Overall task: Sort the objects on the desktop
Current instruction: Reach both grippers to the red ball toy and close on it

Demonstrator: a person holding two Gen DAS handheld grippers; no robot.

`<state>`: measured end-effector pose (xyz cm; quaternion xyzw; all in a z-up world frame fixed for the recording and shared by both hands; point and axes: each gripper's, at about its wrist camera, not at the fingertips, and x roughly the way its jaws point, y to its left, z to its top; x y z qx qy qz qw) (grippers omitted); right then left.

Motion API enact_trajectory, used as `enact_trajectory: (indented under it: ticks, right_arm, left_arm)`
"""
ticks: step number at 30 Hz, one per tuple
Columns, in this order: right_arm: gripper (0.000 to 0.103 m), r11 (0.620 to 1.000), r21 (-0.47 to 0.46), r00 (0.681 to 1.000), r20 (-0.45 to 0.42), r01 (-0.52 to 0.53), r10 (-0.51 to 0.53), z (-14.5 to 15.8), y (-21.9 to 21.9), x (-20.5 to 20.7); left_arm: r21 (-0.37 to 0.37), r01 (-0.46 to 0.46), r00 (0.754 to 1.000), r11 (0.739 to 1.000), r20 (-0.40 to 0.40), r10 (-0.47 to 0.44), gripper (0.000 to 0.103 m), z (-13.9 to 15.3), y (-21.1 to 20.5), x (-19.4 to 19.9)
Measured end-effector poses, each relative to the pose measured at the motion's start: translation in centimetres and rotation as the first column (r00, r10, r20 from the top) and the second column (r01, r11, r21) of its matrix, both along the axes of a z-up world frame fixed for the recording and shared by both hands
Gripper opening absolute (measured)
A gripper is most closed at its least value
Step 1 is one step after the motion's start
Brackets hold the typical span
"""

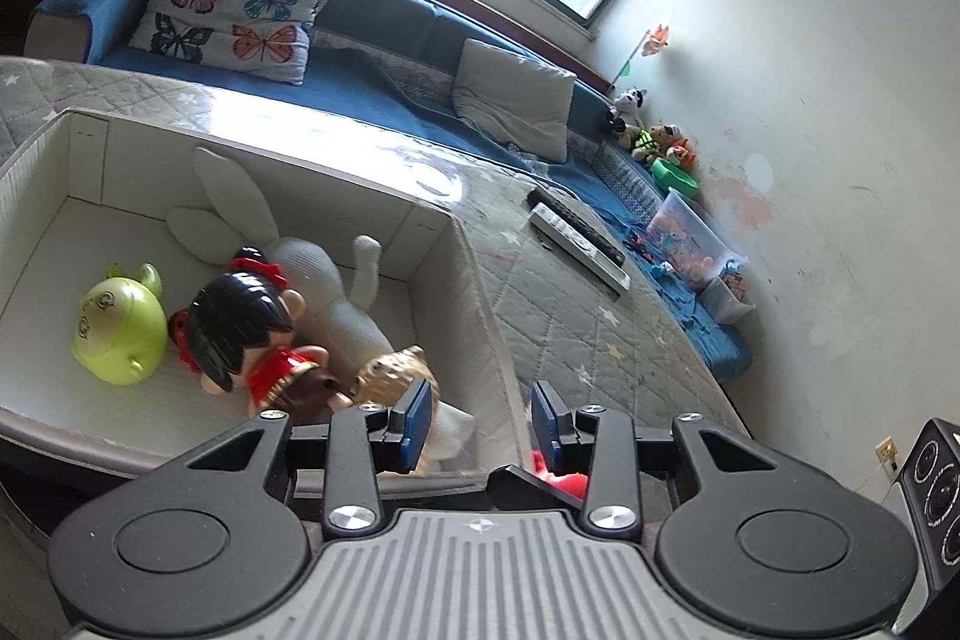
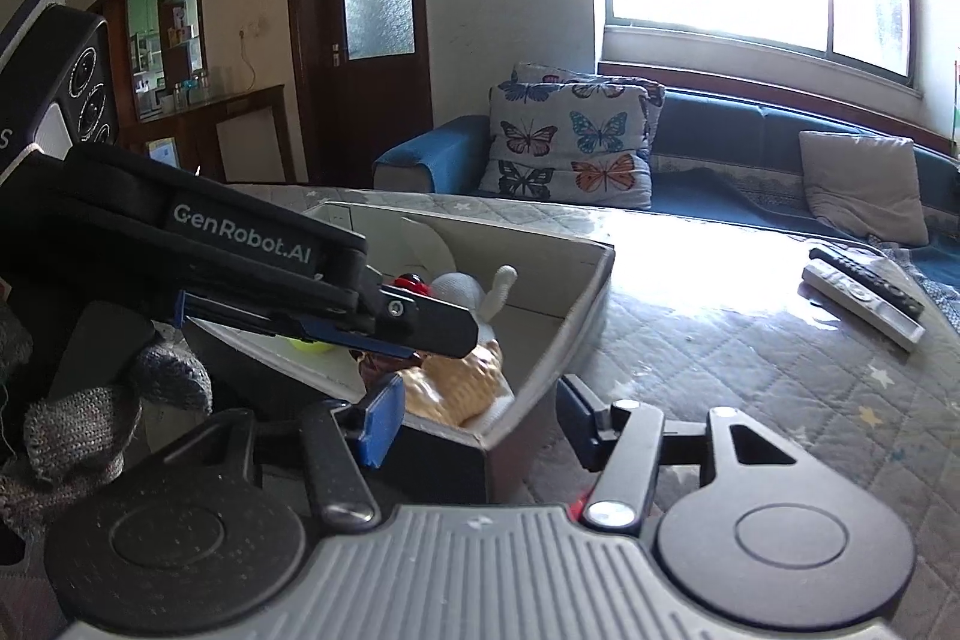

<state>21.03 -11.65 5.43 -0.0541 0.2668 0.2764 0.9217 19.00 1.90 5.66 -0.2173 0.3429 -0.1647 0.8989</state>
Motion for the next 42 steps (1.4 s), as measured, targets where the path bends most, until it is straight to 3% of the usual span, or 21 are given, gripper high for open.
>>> enact_trajectory:
  ticks: [4,15,21,24,26,42]
  right_arm:
    - [0.069,1.000,-0.003,1.000,0.004,0.019,-0.019,-0.5,-1.3,-0.7]
    - [0.070,0.995,-0.055,0.995,-0.046,0.088,-0.091,-3.7,-3.9,-0.7]
    - [0.071,0.995,-0.050,0.993,-0.078,0.089,-0.093,-5.3,-4.3,0.3]
    - [0.072,0.997,-0.036,0.993,-0.090,0.071,-0.074,-5.8,-4.2,1.1]
    - [0.078,0.998,-0.032,0.993,-0.104,0.049,-0.052,-6.1,-4.1,1.6]
    - [0.078,0.995,0.014,0.986,-0.130,-0.101,0.102,-6.3,-3.2,-0.9]
  left_arm:
    - [0.014,0.015,1.000,1.000,0.012,-0.015,0.039,0.2,-1.0,-1.0]
    - [0.007,0.091,0.995,0.996,0.050,-0.092,0.039,0.7,-4.2,-3.5]
    - [0.009,0.114,0.993,0.993,0.024,-0.114,0.039,-0.5,-4.9,-4.4]
    - [0.006,0.113,0.994,0.994,0.005,-0.113,0.039,-1.2,-4.9,-4.6]
    - [0.001,0.106,0.994,0.994,-0.009,-0.106,0.039,-1.7,-4.8,-4.8]
    - [-0.008,0.070,0.995,0.997,-0.066,-0.071,0.039,-3.5,-2.9,-5.1]
